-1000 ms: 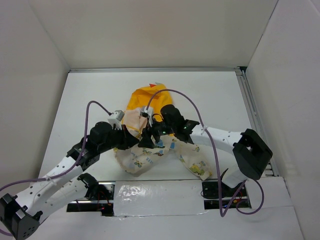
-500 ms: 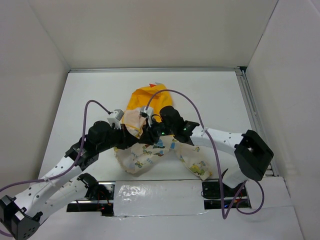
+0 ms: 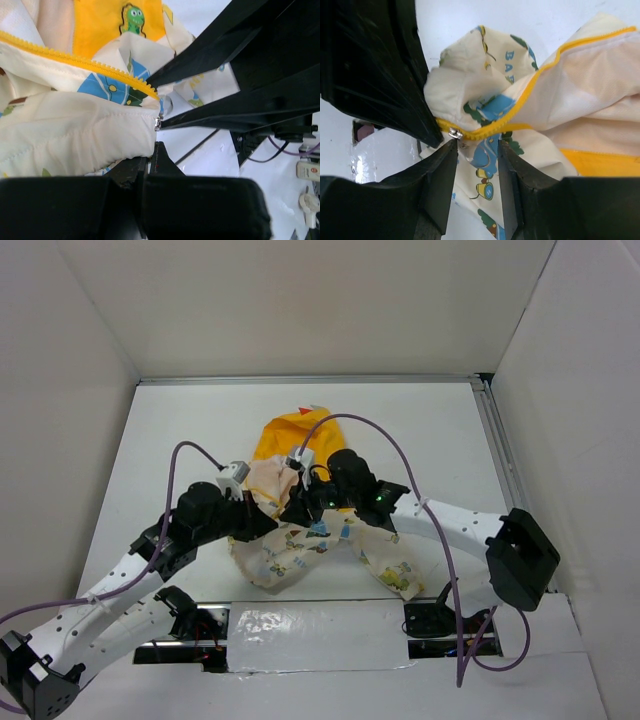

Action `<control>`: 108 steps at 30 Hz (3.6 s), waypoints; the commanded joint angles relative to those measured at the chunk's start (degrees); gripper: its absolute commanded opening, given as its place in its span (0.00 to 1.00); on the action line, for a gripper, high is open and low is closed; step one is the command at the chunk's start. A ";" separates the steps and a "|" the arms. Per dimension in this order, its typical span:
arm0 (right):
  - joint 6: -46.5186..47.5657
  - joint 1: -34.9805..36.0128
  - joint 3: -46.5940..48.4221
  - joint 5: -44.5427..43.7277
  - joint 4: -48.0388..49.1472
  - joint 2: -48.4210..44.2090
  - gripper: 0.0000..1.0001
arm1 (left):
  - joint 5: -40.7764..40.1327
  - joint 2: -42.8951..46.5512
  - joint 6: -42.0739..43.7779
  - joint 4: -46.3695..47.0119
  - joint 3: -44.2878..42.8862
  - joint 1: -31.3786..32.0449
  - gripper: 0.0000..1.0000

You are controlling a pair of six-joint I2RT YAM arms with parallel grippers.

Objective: Zip up the jacket

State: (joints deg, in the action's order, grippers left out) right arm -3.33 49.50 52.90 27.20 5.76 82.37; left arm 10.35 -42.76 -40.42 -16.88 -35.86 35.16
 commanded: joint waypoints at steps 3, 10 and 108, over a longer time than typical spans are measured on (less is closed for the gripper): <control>0.08 -0.80 0.88 2.93 3.21 -3.27 0.46 | 3.97 0.22 2.02 -1.13 -1.50 0.44 0.00; 1.04 -0.72 2.20 5.67 0.92 -1.95 0.26 | 3.28 0.66 2.63 -1.31 -2.46 0.44 0.00; -11.96 -34.29 43.17 -37.67 -25.98 24.52 0.07 | -1.20 5.78 -8.26 -5.87 8.09 0.35 0.02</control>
State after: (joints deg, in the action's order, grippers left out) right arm -19.44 22.50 91.83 4.80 -28.03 108.25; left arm 7.18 -34.94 -45.32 -13.15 -27.11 34.68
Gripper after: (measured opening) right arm 0.054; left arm 0.048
